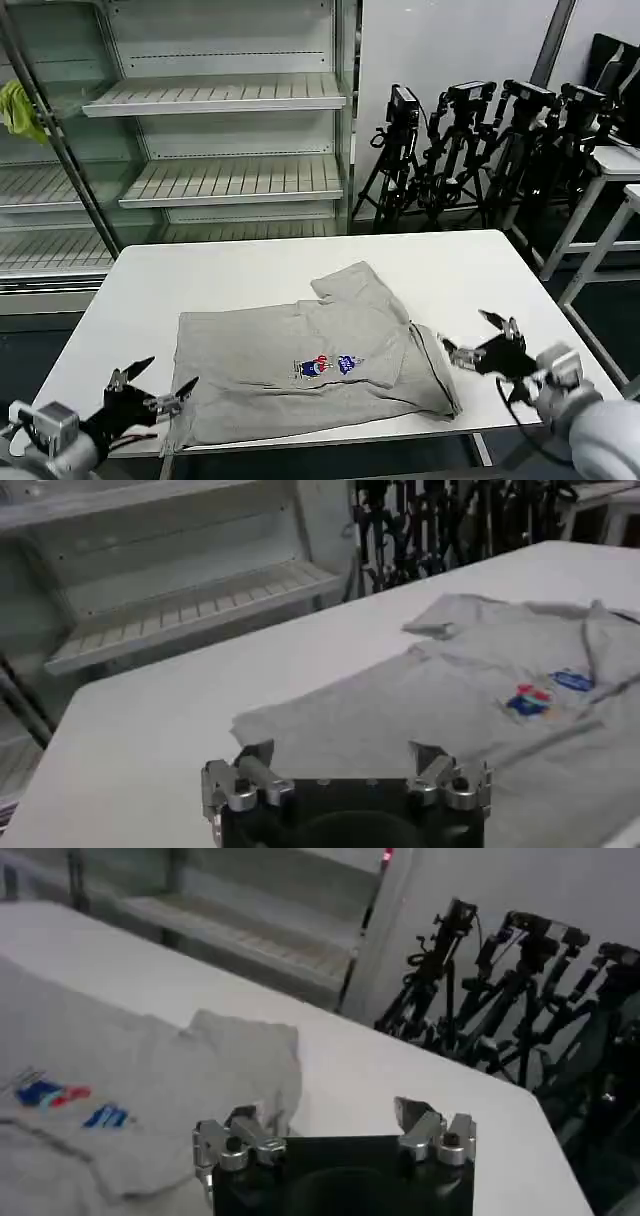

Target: Fold and organize the clothes.

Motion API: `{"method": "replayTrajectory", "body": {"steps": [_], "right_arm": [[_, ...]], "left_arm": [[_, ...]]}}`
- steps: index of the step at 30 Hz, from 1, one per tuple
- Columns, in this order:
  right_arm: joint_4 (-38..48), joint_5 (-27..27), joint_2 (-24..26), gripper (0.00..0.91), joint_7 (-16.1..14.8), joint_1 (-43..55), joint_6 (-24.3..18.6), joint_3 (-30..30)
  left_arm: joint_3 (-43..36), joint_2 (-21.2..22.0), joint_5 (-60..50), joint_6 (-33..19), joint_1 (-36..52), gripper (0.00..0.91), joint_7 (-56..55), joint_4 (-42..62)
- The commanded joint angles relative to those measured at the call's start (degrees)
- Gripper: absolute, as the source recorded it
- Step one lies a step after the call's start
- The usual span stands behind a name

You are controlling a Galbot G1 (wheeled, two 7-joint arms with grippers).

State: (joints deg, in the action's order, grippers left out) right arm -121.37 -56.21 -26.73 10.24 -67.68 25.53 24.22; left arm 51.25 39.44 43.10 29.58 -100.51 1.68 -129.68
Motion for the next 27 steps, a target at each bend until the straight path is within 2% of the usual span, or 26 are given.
{"method": "replayTrajectory", "body": {"steps": [1,4,10,14,21,27], "right_arm": [[23.9,-5.9,-10.3,0.907,-4.0,37.4,-1.5,-29.4],[29.2,-4.4,-15.5,0.907,-3.6,42.9,-0.8,-35.5],[40.9,-0.7,-25.0,0.907,-3.1,50.2,-0.5,-41.8],[47.4,2.6,-30.5,0.907,-3.1,53.6,-0.3,-44.0],[52.0,5.0,-34.8,0.907,-3.4,57.5,-0.3,-47.1],[54.6,6.3,-37.4,0.907,-3.4,58.8,-0.2,-47.7]], "left_arm": [[-11.5,-9.6,8.2,0.2,20.7,0.887,2.4,17.1],[-15.5,-10.9,10.5,0.2,24.9,0.887,2.4,19.9],[-20.6,-10.4,11.1,-0.2,30.3,0.887,3.2,23.6],[-21.9,-9.4,11.2,-0.4,31.6,0.887,3.5,24.7],[-24.7,-7.6,11.1,-0.5,34.4,0.887,3.5,27.5],[-30.6,-7.6,10.6,-0.7,39.7,0.887,3.6,31.5]]}}
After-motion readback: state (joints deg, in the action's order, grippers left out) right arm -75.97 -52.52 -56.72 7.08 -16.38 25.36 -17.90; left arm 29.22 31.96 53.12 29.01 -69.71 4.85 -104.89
